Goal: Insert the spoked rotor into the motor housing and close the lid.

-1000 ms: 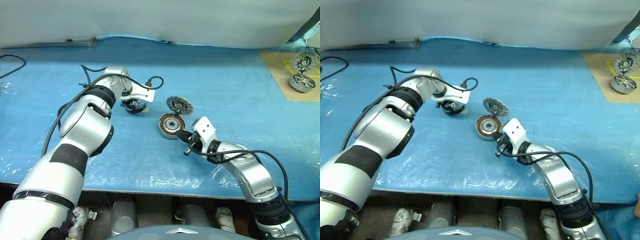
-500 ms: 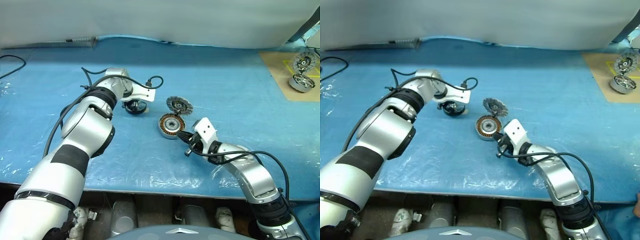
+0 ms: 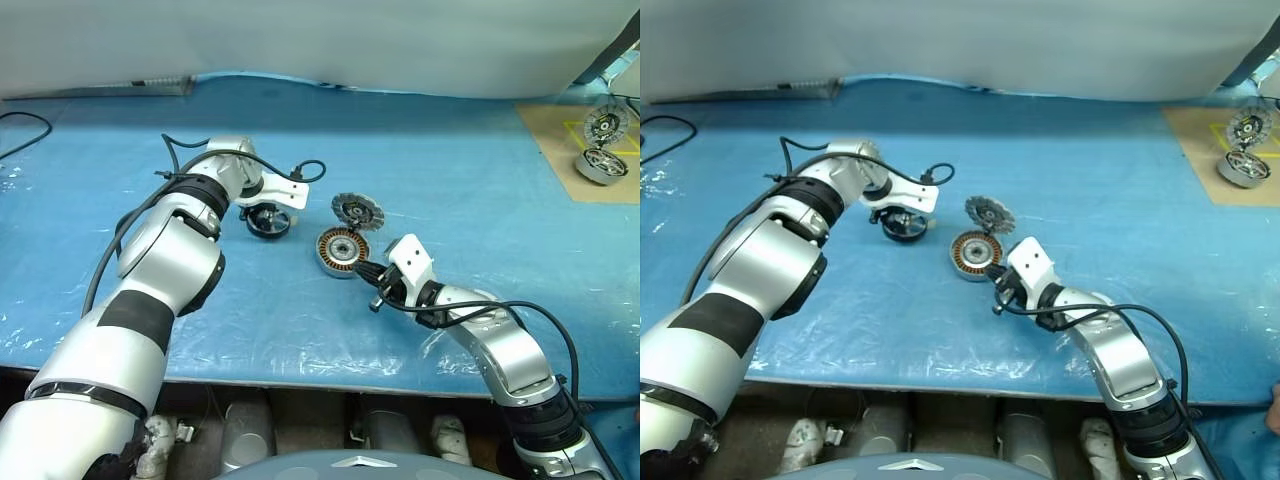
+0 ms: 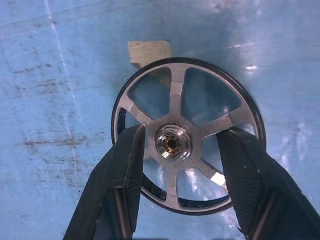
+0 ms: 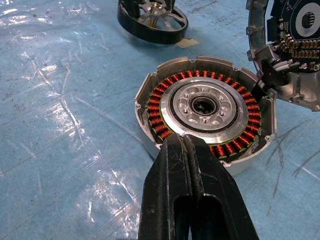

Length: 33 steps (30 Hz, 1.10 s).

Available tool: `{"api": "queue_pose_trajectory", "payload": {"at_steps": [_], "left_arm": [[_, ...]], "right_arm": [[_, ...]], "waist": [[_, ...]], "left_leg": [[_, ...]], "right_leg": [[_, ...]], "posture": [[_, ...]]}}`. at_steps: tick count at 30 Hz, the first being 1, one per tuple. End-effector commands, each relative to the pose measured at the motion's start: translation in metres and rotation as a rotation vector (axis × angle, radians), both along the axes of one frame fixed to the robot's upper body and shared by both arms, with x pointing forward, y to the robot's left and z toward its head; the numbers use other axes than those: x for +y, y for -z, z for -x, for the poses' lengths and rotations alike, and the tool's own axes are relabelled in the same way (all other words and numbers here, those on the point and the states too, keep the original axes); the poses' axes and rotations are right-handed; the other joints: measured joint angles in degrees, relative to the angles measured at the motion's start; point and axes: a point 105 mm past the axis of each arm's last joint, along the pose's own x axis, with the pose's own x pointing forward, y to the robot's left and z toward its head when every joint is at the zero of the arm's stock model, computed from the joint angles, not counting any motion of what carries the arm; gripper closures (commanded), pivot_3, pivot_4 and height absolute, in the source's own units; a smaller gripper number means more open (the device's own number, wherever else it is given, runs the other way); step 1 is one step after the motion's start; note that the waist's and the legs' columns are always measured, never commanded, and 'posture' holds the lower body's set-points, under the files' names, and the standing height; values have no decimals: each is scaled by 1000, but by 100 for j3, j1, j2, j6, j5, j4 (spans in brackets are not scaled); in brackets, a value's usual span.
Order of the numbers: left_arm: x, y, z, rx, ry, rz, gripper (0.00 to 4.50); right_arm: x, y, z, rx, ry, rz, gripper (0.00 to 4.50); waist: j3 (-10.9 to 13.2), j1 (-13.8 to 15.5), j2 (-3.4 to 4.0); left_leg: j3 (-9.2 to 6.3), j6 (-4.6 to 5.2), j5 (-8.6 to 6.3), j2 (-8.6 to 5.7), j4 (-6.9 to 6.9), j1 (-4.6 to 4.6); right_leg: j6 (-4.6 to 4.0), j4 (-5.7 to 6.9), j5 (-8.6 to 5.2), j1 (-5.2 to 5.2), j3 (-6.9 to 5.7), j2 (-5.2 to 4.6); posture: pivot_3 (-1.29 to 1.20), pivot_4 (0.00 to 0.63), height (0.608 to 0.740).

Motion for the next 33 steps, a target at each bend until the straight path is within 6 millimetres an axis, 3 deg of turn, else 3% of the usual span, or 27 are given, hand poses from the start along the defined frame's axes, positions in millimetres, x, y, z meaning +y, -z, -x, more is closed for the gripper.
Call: {"api": "queue_pose_trajectory", "payload": {"at_steps": [1, 24, 30, 33], "left_arm": [[12, 15, 14, 124, 14, -51, 2140], [18, 27, 18, 146, 30, -61, 2140], [17, 30, 18, 146, 31, -56, 3520], [16, 29, 17, 138, 29, -42, 3577]], "right_arm": [[0, -12, -2, -43, -4, -9, 4500], [5, -13, -7, -52, 0, -25, 4500], [5, -12, -7, -52, 2, -26, 4500], [4, -12, -7, -52, 3, -25, 4500]], "waist": [[0, 0, 0], [0, 2, 1], [-13, 15, 23], [-13, 16, 23]], "left_leg": [[0, 0, 0, 0, 0, 4], [8, 1, -1, 0, -10, 76], [9, 1, -1, -2, -13, 80], [10, 1, -1, -2, -12, 82]], "right_leg": [[-1, -1, -1, 3, 0, 0], [-4, -8, -5, 71, 3, -4], [-4, -10, -6, 75, 3, -8], [-3, -10, -7, 77, 4, -9]], "posture": [[0, 150, 740], [0, 150, 740], [0, 150, 740], [0, 150, 740]]}}
